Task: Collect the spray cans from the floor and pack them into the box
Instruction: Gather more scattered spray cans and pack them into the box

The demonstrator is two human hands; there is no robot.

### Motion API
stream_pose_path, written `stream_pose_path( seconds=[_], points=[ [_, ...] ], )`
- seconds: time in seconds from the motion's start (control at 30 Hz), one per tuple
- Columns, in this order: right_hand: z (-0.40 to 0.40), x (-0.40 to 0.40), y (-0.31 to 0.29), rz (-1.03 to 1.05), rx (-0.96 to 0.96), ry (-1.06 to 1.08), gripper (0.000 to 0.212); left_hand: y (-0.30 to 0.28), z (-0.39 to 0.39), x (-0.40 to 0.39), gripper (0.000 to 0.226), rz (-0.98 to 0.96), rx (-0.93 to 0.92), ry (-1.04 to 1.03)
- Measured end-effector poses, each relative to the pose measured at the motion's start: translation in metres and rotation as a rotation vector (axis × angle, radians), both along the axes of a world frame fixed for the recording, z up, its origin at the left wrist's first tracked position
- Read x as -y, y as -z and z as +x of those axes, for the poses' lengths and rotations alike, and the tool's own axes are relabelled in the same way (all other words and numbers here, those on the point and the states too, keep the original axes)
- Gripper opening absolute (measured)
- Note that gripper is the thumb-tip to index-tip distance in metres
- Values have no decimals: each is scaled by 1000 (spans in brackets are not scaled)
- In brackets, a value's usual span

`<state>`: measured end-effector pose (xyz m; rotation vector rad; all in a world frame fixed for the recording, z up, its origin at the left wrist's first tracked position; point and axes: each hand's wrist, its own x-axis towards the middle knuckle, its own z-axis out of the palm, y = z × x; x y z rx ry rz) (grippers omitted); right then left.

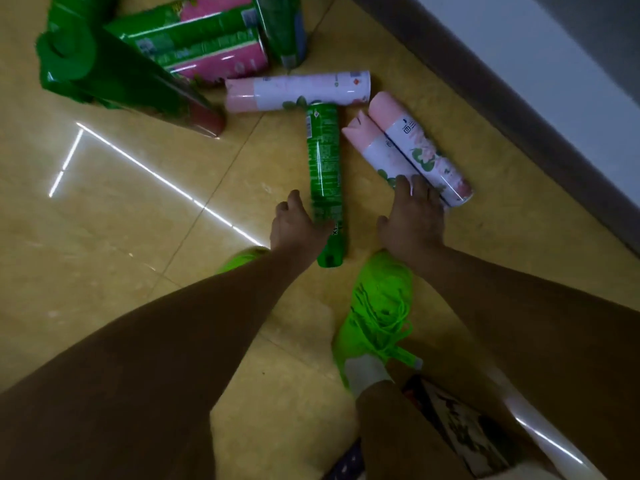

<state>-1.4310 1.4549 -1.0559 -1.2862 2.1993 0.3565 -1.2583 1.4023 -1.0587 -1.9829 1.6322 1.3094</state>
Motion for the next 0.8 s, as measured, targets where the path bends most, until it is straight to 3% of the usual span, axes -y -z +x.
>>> stream_pose_path(
  seconds=[0.27,0.43,0.53,0.67,0.73,0.8],
  points=[
    [-1,9,35,-58,-26,10,83,41,-22,-9,77,22,-38,-163],
    [4,7,37,-45,87,173,87,46,-24,-9,72,13,-16,-199],
    [10,7,36,-90,131,299,69,44,-18,-5,70,64,3,-191],
    [22,2,37,-186,163,288,34,39,-4,-4,71,76,78,-132],
    [27,3,35,-294,158,320,31,38,4,-4,72,75,87,-118],
    [29,7,34,-340,73,276,42,36,10,-4,74,58,83,-123]
  ],
)
